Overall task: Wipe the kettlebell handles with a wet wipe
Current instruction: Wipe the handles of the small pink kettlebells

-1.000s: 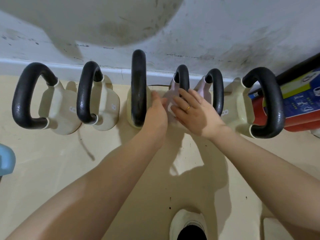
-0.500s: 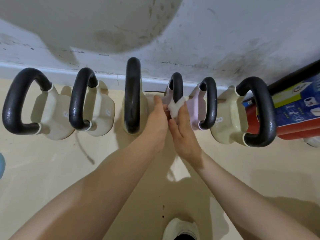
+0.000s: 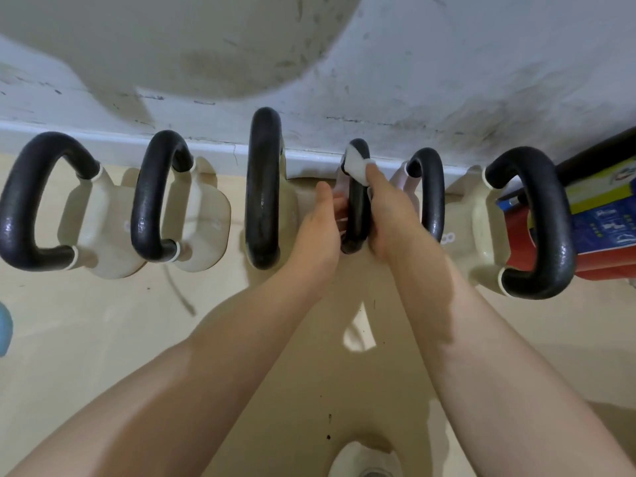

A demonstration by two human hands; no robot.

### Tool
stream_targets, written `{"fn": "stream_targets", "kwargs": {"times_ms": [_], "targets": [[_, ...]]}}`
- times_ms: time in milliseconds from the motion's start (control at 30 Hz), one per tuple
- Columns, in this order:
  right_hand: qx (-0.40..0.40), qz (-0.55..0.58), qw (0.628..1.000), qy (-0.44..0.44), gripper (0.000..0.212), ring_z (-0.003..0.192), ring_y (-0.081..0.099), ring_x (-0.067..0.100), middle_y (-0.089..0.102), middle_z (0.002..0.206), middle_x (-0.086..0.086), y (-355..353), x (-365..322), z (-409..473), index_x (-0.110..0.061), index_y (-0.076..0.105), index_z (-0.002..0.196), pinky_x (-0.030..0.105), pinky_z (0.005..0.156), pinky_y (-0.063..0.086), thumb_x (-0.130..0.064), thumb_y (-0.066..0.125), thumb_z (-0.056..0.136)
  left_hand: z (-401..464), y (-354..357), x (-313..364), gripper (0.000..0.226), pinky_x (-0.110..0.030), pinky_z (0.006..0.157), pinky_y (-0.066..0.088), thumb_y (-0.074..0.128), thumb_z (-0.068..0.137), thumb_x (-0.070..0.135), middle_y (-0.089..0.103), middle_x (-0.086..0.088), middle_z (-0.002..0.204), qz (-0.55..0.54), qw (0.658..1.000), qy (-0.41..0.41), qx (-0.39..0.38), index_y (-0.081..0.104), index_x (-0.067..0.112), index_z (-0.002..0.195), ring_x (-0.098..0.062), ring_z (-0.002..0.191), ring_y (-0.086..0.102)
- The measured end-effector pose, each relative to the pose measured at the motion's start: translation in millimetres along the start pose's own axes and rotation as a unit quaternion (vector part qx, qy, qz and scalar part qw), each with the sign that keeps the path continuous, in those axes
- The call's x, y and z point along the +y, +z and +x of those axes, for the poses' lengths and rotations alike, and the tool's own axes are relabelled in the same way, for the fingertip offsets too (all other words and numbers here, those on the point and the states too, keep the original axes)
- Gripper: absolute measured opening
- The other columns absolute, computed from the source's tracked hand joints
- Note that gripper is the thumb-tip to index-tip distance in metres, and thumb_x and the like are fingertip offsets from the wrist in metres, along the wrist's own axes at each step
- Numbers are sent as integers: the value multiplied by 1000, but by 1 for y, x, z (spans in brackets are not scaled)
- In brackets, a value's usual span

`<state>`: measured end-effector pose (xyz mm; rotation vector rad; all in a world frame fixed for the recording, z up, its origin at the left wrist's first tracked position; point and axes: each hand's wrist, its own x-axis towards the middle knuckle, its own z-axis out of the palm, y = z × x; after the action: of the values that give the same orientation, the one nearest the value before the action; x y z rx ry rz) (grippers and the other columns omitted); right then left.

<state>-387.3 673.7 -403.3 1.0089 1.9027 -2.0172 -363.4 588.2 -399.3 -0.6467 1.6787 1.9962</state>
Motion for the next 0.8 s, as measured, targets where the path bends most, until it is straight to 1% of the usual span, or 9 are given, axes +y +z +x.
{"fn": "stream_targets", "kwargs": {"times_ms": [67,133,200,333,467,533,633,700,800], "targets": [[-26,-101,994,-10,30,89,65,22,67,80,-2,3,8,0,-15,61,80,34,81,51,-31,42,97,2,-1,-2,60,-27,81,51,18,97,50,69,-5,106,-5,1000,-11,3,63,15,115,-18,98,64],[-37,-202,977,-50,31,104,57,19,59,99,-5,5,18,2,-14,50,119,26,79,48,-31,33,100,5,-1,-1,60,-28,80,51,21,95,53,69,-7,105,-13,1000,-26,2,61,14,118,-17,96,64],[-18,-201,978,-52,38,98,57,22,55,99,1,9,10,5,-15,35,132,37,86,50,-32,35,98,8,0,0,58,-25,76,50,22,96,51,69,-6,104,3,1000,-16,14,60,14,119,-17,95,64],[16,-179,983,-22,29,81,59,19,49,80,-1,15,-13,12,-25,34,117,43,88,52,-41,42,94,14,-2,3,57,-26,76,51,18,99,43,70,-9,100,22,999,21,13,66,13,108,-19,92,65],[1,-278,959,-56,33,103,54,30,57,105,10,7,10,-6,-16,52,106,50,94,45,-42,36,94,15,-6,2,60,-25,77,51,20,97,48,69,-9,101,29,1000,0,0,63,10,111,-19,92,65],[10,-299,951,-75,25,98,57,30,58,105,14,7,11,-3,-14,53,95,49,90,48,-35,39,95,15,-6,1,60,-27,79,52,21,95,52,69,-10,106,33,999,-12,-2,60,12,117,-20,96,65],[-5,-176,984,-13,11,91,65,36,64,100,20,12,-10,13,-14,57,86,53,86,53,-25,53,86,12,-2,3,58,-32,82,52,20,97,47,69,-9,103,25,1000,-1,7,63,12,112,-21,94,65],[-31,-52,998,32,15,92,66,41,65,105,26,13,-17,14,-12,61,94,57,83,53,-17,61,80,7,0,3,52,-29,79,51,22,99,39,69,-7,100,-12,1000,-9,7,64,10,110,-20,93,63],[-4,-73,997,14,44,89,67,34,66,105,18,11,-4,5,-11,56,114,51,82,55,-16,69,72,2,-1,3,42,-23,71,46,26,98,32,68,-3,93,-48,998,-30,8,63,12,97,-16,89,62]]}}
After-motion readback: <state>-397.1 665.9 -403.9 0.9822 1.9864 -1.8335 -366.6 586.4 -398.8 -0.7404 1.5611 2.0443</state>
